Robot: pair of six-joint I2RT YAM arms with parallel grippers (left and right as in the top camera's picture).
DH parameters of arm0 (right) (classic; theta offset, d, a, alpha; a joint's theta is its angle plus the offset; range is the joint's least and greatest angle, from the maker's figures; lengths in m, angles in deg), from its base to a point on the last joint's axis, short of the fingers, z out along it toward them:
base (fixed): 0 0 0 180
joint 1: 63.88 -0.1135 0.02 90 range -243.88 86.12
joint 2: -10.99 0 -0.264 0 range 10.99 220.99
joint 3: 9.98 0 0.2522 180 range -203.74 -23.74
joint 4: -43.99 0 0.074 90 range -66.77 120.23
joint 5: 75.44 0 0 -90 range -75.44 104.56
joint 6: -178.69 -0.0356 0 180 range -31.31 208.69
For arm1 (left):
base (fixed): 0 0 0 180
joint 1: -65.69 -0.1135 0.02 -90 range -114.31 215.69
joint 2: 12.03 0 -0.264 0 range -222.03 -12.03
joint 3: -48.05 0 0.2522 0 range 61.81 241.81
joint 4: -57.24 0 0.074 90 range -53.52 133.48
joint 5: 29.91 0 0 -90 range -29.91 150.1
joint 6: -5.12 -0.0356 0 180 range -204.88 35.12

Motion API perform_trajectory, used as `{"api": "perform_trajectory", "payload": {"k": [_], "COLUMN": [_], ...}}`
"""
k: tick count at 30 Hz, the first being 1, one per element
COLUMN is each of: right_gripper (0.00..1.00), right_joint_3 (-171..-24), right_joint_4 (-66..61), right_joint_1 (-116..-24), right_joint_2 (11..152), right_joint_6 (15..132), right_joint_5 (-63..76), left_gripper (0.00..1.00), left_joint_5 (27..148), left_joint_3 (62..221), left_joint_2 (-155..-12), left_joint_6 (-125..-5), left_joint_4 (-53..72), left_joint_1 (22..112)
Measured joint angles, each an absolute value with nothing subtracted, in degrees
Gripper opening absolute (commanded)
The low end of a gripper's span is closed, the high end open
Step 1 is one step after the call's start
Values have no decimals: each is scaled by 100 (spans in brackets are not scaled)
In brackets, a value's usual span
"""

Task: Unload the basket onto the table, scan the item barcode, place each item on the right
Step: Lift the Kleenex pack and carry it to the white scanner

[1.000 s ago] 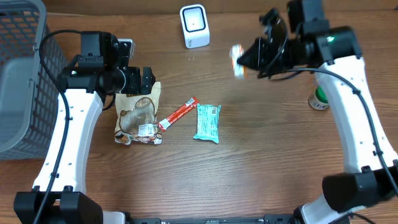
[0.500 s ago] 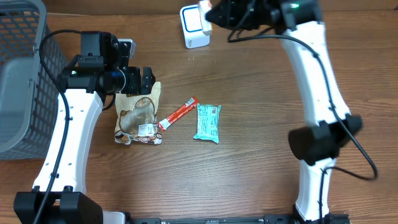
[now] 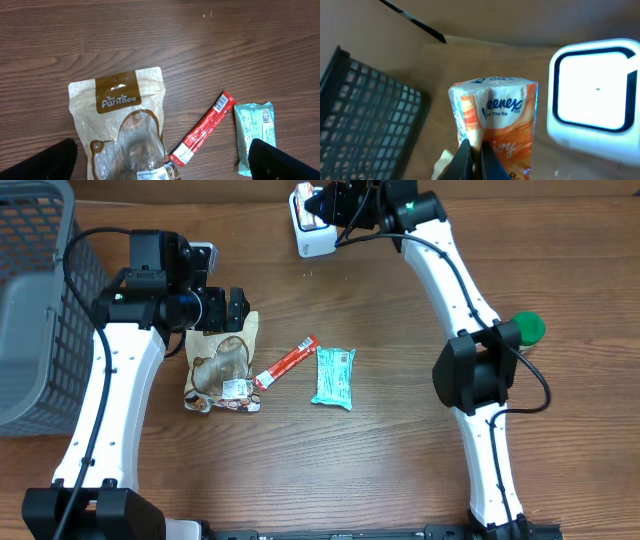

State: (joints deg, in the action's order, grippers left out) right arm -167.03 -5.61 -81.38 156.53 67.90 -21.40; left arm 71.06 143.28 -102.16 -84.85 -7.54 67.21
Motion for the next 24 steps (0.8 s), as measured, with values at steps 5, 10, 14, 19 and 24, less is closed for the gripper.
{"api": "perform_trajectory", "payload": {"k": [5, 10, 14, 19, 24], "right_gripper": [4, 4, 4, 4, 4], "right_joint_3": [-16703, -16703, -16703, -16703, -16703], "right_joint_4": [-12, 209, 449, 624, 880], "right_joint_1": [-8138, -8140, -8138, -8138, -8138], "right_joint_2": [15961, 16151, 16171, 16173, 16322], "right_joint_6": [6540, 6383, 6333, 6317, 5974], "right_joint_5": [-2121, -1841, -1622, -1518, -1498], "left_gripper": [100, 100, 100, 100, 100], "left_joint_5": [7106, 7106, 7106, 7106, 7106], "left_joint_3": [14328, 14328, 14328, 14328, 14328], "left_joint_2": [-10216, -10216, -10216, -10216, -10216], "left_joint_6": [-8485, -8485, -8485, -8485, -8485], "left_joint_4": [-750, -752, -754, -752, -752], "left_joint_1": [6721, 6721, 6721, 6721, 6721]}}
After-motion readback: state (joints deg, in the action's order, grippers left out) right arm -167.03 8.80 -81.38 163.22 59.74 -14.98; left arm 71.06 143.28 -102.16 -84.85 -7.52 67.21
